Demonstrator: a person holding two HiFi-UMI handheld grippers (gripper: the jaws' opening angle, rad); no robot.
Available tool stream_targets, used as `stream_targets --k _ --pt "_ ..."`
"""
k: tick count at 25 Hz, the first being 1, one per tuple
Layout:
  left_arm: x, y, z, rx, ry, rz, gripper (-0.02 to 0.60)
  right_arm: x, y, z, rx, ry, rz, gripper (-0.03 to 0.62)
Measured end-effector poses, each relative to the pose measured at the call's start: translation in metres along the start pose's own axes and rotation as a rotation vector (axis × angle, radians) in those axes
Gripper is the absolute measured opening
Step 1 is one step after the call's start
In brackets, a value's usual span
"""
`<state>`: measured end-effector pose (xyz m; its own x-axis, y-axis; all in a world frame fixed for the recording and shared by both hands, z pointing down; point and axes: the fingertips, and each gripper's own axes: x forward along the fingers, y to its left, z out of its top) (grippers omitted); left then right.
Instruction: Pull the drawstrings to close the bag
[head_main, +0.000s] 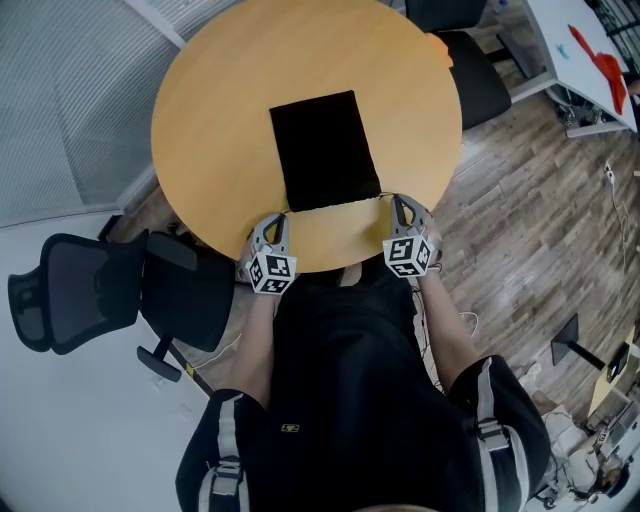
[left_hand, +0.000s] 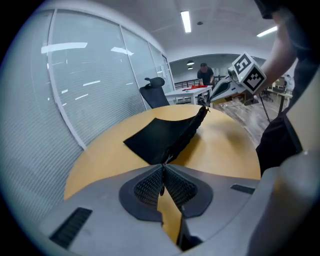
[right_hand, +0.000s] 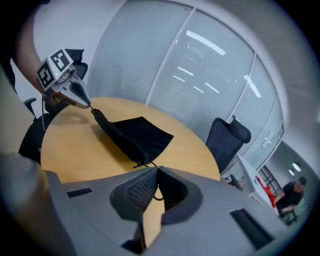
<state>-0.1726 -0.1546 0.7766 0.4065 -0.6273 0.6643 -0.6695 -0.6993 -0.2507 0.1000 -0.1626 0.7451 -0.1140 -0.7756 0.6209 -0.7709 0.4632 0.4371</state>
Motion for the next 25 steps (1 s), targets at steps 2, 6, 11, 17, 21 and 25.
stream_targets --k 2,6,11,17,21,25 --pt "-0.005 0.008 0.015 0.028 -0.028 0.039 0.023 -0.004 -0.010 0.013 -0.018 -0.033 -0.034 0.061" --pt "-0.020 0.030 0.049 0.041 -0.102 0.112 0.023 -0.013 -0.030 0.042 0.002 -0.101 -0.080 0.061" --pt "-0.045 0.065 0.096 0.058 -0.201 0.189 0.023 -0.030 -0.062 0.091 0.023 -0.205 -0.149 0.061" --pt "-0.087 0.115 0.157 0.091 -0.327 0.287 0.023 -0.059 -0.097 0.161 0.013 -0.344 -0.250 0.061" --pt "-0.121 0.147 0.197 0.130 -0.404 0.366 0.023 -0.084 -0.123 0.210 -0.008 -0.439 -0.332 0.061" --pt "-0.154 0.167 0.236 0.155 -0.461 0.442 0.023 -0.113 -0.149 0.249 -0.030 -0.524 -0.387 0.061"
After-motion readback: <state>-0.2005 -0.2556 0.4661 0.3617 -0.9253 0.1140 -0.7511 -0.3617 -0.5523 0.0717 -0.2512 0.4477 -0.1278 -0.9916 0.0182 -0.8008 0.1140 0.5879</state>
